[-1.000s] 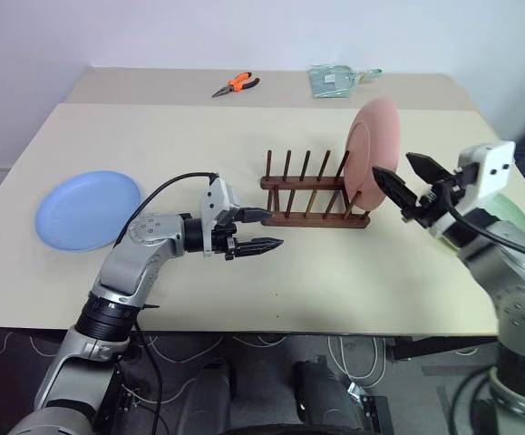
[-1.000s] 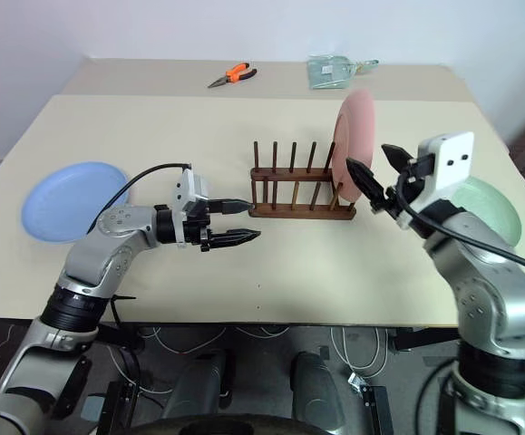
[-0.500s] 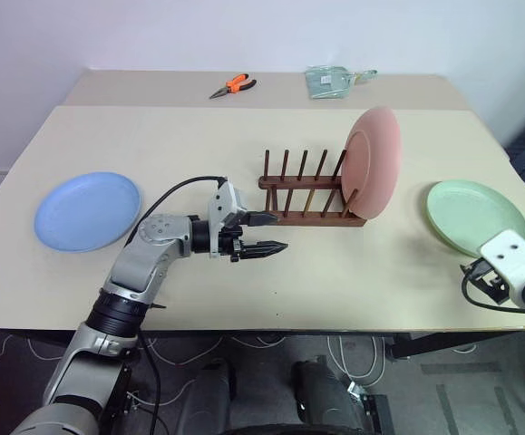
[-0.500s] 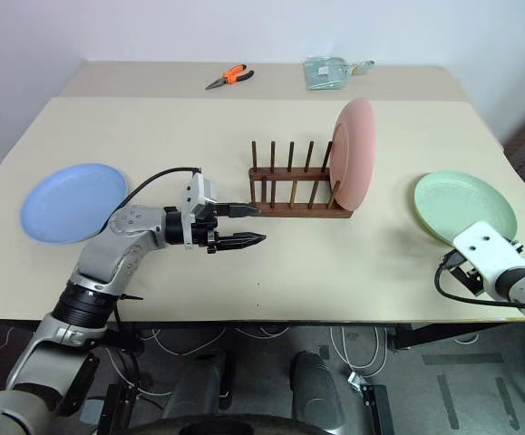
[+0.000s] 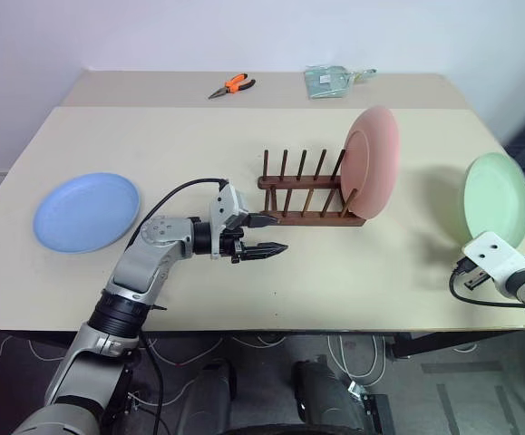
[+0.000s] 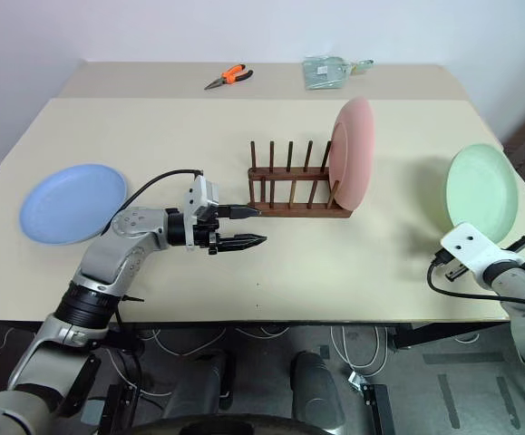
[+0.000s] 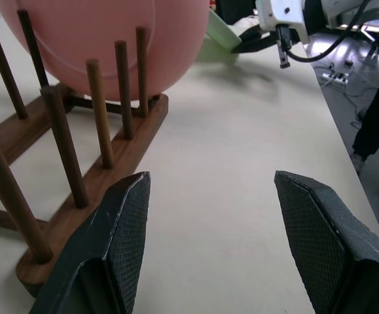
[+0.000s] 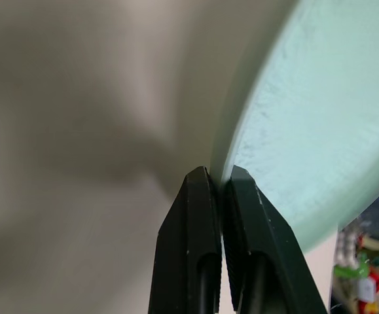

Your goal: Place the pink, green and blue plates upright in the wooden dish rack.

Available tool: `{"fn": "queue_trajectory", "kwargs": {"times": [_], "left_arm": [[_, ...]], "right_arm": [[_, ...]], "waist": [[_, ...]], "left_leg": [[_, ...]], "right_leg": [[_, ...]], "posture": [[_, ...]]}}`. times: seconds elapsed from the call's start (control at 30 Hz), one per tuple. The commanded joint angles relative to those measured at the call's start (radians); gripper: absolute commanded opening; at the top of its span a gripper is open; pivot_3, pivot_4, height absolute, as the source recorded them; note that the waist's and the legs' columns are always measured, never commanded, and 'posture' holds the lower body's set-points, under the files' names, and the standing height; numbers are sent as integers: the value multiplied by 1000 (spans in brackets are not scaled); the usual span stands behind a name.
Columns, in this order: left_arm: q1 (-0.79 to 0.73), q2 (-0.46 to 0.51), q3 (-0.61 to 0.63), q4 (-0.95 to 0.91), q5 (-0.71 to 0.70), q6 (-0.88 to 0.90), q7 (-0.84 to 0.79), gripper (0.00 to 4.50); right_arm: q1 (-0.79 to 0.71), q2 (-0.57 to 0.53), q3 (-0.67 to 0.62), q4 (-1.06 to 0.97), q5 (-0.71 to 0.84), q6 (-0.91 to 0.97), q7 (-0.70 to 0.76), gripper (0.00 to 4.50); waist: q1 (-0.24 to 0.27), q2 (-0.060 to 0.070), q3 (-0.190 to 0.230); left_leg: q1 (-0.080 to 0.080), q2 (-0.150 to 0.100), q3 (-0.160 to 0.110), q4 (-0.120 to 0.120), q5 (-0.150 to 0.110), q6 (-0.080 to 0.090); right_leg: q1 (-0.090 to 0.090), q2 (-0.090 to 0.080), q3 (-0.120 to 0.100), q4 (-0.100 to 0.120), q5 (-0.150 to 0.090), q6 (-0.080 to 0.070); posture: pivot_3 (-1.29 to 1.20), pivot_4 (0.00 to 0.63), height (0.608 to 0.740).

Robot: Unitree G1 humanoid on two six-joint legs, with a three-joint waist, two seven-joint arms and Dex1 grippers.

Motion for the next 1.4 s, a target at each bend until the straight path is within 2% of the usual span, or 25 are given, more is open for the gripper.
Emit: {"fn": "queue_trajectory", "kwargs": {"times": [0.03,0.1,0.27,0.33,0.4,0.5,0.57,0.67,0.8,1.17,1.4], "left_arm": [[-2,8,25,-13,15,-34,15,3107],[-5,10,38,11,28,-51,32,3107],[-24,25,81,110,66,-118,80,3107],[-28,40,90,148,82,-149,77,3107],[-29,54,92,174,93,-172,65,3107],[-32,64,93,198,100,-192,48,3107],[-33,67,101,201,92,-185,37,3107],[-21,65,106,167,70,-157,21,3107],[-3,63,100,124,59,-124,17,3107],[10,64,105,81,60,-91,24,3107],[1,54,95,88,66,-93,23,3107]], "right_arm": [[-44,27,-149,-200,70,2,-32,20],[-106,71,-216,-336,174,61,-26,20],[-349,136,-353,-641,562,286,-15,20],[-438,140,-387,-714,775,392,-26,20],[-472,131,-393,-782,996,477,-12,20],[-488,112,-363,-844,1182,550,-21,20],[-503,154,-294,-869,1313,577,-53,20],[-472,200,-174,-856,1292,599,-50,20],[-425,200,-95,-778,1238,601,53,20],[-396,164,-31,-570,1109,601,297,20],[-411,164,33,-484,985,590,365,20]], "waist": [[-1,1,0],[-5,1,1],[4,2,2],[9,1,2],[12,0,2],[11,0,2],[6,0,2],[1,0,2],[6,0,2],[4,0,2],[3,0,2]], "left_leg": [[0,0,0,0,0,0],[0,0,0,0,0,0],[1,0,-2,0,0,0],[1,0,-3,0,0,0],[0,0,-4,0,-1,1],[0,0,-4,0,-1,2],[0,0,-2,0,-1,2],[0,4,-2,0,-1,2],[-1,4,-1,0,-1,2],[-3,1,-1,0,-1,2],[-3,1,-1,1,-1,2]], "right_leg": [[0,0,0,0,0,0],[0,0,0,1,0,0],[0,1,-1,2,0,1],[1,1,-2,1,0,1],[2,0,-3,0,0,0],[2,-2,-3,-1,0,0],[2,-4,-3,-1,0,0],[2,-3,-3,-1,0,-1],[0,-3,-2,0,0,-1],[-1,-1,-2,0,0,0],[-2,-1,-2,0,0,0]], "posture": [[0,150,732],[0,150,732],[0,150,732],[0,150,732],[0,150,732],[0,150,732],[0,150,732],[0,150,732],[0,150,732],[0,150,732],[0,150,732]]}}
